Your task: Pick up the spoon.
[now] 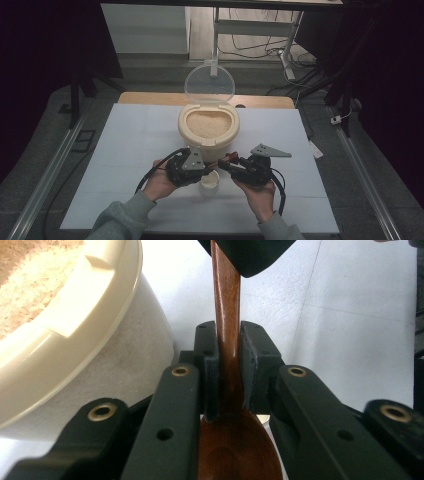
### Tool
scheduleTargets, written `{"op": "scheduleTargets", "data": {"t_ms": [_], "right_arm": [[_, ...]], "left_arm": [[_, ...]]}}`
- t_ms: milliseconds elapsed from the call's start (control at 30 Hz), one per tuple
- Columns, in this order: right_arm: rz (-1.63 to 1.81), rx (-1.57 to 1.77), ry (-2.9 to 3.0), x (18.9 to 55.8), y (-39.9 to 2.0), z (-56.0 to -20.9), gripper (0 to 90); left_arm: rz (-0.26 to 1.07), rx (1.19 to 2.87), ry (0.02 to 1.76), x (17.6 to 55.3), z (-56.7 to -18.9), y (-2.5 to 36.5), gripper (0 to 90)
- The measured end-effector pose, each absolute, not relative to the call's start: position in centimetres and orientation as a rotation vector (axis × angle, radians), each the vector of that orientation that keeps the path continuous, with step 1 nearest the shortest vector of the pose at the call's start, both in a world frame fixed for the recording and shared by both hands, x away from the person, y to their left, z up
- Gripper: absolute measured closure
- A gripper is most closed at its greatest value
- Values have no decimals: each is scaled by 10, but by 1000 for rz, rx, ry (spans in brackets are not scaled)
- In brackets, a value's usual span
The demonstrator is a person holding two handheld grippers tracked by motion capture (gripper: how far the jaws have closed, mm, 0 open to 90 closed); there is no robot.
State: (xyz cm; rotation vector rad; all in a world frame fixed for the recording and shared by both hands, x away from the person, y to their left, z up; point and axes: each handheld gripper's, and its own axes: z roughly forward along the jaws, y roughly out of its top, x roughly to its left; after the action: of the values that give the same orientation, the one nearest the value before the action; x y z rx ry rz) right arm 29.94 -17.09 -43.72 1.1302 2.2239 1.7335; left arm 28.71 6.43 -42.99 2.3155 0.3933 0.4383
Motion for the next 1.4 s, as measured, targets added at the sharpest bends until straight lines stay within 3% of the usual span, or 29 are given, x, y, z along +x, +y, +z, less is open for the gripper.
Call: {"op": "scheduleTargets", "data": {"t_ms": [333,833,1000,1200,1400], "right_arm": [[1926,1073,2153,297,-171,-433,766],[2046,986,2132,295,-172,-435,830],[2071,970,2115,295,-175,-433,833],[2107,956,2067,296,-184,-430,834],[2140,926,2017,297,-196,-423,834]], "left_arm": [[469,2317,387,285,-429,63,785],[452,2287,405,287,-428,65,773],[433,2239,453,288,-427,69,644],[416,2155,520,282,-422,83,369],[404,2071,622,270,-424,117,267]]}}
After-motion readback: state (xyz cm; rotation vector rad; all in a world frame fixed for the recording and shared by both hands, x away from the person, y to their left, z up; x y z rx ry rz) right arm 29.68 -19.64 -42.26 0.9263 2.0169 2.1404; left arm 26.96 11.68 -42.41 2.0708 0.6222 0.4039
